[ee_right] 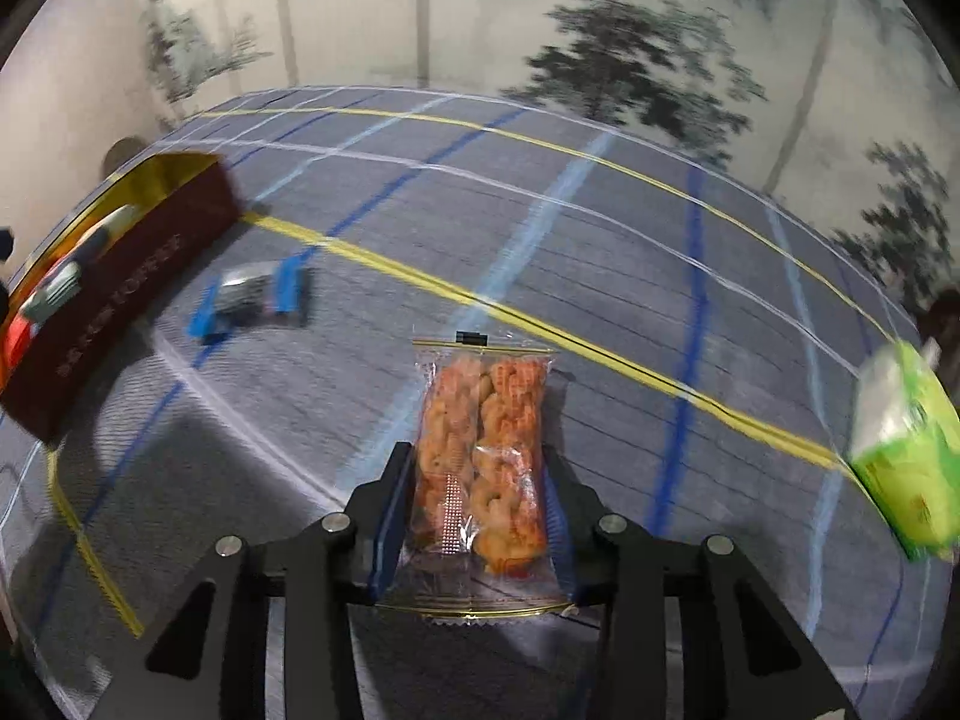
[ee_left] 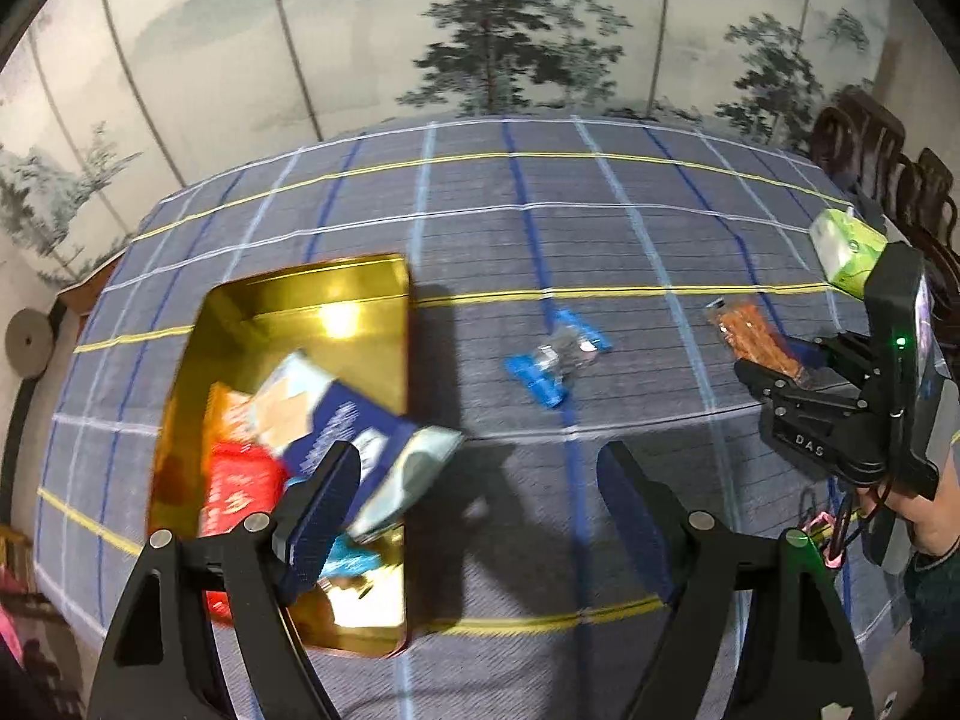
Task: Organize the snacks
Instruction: 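Grasp the blue-topped bag of dark sweets with the left gripper while the right holds the twisted-dough bag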
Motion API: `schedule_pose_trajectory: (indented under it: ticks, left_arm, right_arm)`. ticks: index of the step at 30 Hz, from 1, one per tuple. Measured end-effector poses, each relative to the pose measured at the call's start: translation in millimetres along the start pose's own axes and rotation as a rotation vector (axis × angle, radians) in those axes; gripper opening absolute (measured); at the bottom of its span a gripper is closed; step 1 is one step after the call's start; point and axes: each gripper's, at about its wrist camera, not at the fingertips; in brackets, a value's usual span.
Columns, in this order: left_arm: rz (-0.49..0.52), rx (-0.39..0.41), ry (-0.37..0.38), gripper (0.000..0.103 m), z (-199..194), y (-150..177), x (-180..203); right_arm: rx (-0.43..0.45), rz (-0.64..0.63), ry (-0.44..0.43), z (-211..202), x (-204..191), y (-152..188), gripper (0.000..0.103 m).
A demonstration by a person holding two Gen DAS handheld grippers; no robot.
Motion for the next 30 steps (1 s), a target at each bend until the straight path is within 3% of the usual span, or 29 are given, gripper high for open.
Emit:
schedule_pose_trajectory:
  ticks: [7, 13, 22, 26, 30]
  left_arm:
    - [0.070, 0.020, 0.044, 0.078, 15, -18, 21]
    - [0.107, -0.006, 0.029, 0.078, 29, -30, 29]
    - [0.145, -0.078, 0.096, 0.078, 53, -45, 33]
    - [0.168, -0.096, 0.072, 0.078, 64, -51, 37]
    - [0.173, -0.123, 0.071, 0.071, 75, -60, 39]
  right_arm:
    - [0.016, 0.158, 0.049, -4, 52, 22, 0.040]
    - [0.027, 0.234, 0.074, -5, 78, 36, 0.040]
    - [0.061, 0.249, 0.077, -7, 84, 48, 0.040]
    - [0.062, 0.249, 0.076, -7, 85, 47, 0.040]
    - [0.062, 0.251, 0.073, -7, 85, 48, 0.041]
Point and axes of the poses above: each gripper's, at about its wrist camera, not at the fingertips, and z roughly the way its jaws point, x to its right, y to its underside, and after that the axes turned 13 degrees about -x, right-handed
